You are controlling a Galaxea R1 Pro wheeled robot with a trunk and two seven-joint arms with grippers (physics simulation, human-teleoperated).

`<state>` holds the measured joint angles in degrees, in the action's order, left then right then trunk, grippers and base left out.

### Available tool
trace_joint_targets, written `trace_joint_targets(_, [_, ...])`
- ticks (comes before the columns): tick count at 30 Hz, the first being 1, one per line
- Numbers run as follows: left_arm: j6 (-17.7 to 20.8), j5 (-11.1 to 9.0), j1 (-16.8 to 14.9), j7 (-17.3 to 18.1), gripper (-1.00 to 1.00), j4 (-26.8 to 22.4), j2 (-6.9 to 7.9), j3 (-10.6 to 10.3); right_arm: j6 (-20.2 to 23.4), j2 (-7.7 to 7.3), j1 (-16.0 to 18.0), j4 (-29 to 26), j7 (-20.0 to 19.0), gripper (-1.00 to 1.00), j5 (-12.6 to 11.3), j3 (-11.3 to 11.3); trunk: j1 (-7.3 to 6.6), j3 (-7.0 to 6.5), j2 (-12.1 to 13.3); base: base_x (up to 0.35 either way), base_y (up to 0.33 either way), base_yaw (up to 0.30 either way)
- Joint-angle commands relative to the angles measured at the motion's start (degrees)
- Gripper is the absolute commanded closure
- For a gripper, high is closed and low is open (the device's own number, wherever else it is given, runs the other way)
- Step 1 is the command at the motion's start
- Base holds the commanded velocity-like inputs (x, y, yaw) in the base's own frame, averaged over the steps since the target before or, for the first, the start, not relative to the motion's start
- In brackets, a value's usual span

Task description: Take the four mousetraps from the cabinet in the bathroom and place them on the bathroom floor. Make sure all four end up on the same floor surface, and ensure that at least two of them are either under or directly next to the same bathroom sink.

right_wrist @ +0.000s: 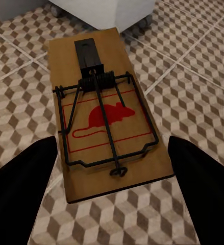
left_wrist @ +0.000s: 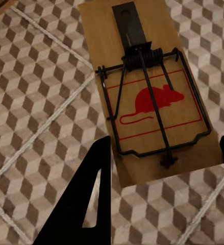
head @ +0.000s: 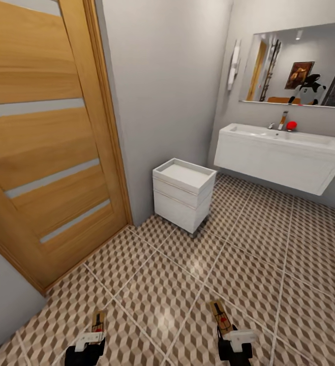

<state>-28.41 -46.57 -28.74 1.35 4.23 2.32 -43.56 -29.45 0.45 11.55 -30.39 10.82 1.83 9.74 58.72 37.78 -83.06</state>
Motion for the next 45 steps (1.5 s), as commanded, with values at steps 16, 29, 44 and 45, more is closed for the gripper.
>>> trace_joint_targets(16, [-0.2, -0.3, -0.1, 0.1, 1.00, 0.2, -0.03, -0.4, -0.1, -0.05, 0.1, 0.1, 0.5, 1.00, 0.2, 0.3, 0.01, 0.05, 0.0, 0.149, -0.138, -0.201])
trace_joint_targets(29, [-0.2, -0.3, -0.1, 0.1, 1.00, 0.2, -0.03, -0.5, -0.1, -0.02, 0.1, 0.0, 0.5, 1.00, 0.2, 0.3, 0.01, 0.05, 0.0, 0.149, -0.137, -0.184])
trace_joint_targets(44, [-0.2, -0.3, -0.1, 0.1, 1.00, 0.2, -0.03, -0.4, -0.1, -0.01, 0.1, 0.1, 0.5, 1.00, 0.2, 0.3, 0.01, 0.05, 0.0, 0.150, -0.048, -0.146])
trace_joint_targets(45, [-0.2, -0.3, -0.1, 0.1, 1.00, 0.2, -0.01, -0.4, -0.1, -0.01, 0.1, 0.1, 0.5, 1.00, 0.2, 0.3, 0.01, 0.05, 0.0, 0.152, -0.001, -0.117])
